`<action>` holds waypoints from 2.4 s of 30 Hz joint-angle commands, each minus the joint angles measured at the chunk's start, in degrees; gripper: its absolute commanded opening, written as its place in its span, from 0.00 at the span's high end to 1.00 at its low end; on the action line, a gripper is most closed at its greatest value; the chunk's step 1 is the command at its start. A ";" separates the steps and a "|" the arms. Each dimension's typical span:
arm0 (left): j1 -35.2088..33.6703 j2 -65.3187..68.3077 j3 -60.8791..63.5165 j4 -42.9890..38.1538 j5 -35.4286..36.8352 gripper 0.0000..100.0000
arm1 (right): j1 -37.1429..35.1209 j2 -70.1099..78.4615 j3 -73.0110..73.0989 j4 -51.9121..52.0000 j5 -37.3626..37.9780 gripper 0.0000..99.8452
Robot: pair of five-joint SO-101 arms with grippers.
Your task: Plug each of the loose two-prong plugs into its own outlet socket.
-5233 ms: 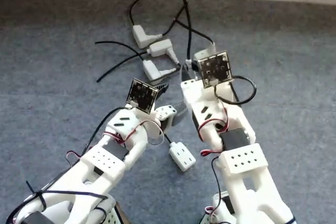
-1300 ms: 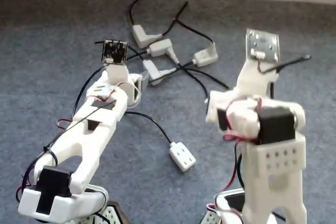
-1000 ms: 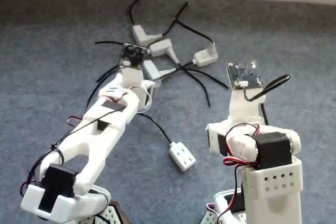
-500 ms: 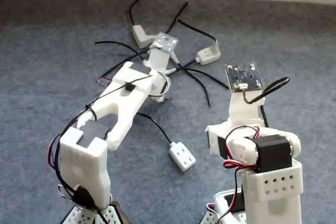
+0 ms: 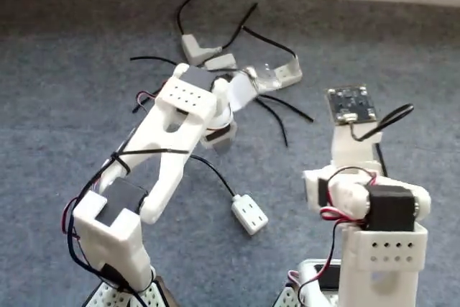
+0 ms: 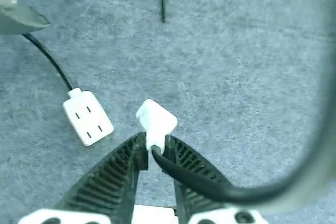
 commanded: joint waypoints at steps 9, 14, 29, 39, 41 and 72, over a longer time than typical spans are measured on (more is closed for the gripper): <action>15.43 -4.35 3.21 9.14 -28.31 0.78 | 22.99 -0.31 -0.48 1.98 16.62 0.98; 20.70 -3.82 3.74 9.76 -28.48 0.78 | 25.98 -0.31 -0.04 1.98 19.08 0.98; 24.75 -3.74 17.80 -7.74 -28.22 0.78 | 25.89 -0.22 0.04 1.98 18.64 0.98; 24.31 -4.44 20.09 -14.68 -28.13 0.78 | 25.98 -0.31 0.04 1.98 18.64 0.99; 24.40 -3.91 20.09 -14.68 -28.13 0.78 | 25.98 -0.31 0.04 1.98 18.64 0.99; -0.92 -3.74 9.63 -22.07 2.29 0.79 | 25.89 -0.31 0.13 1.98 18.55 0.99</action>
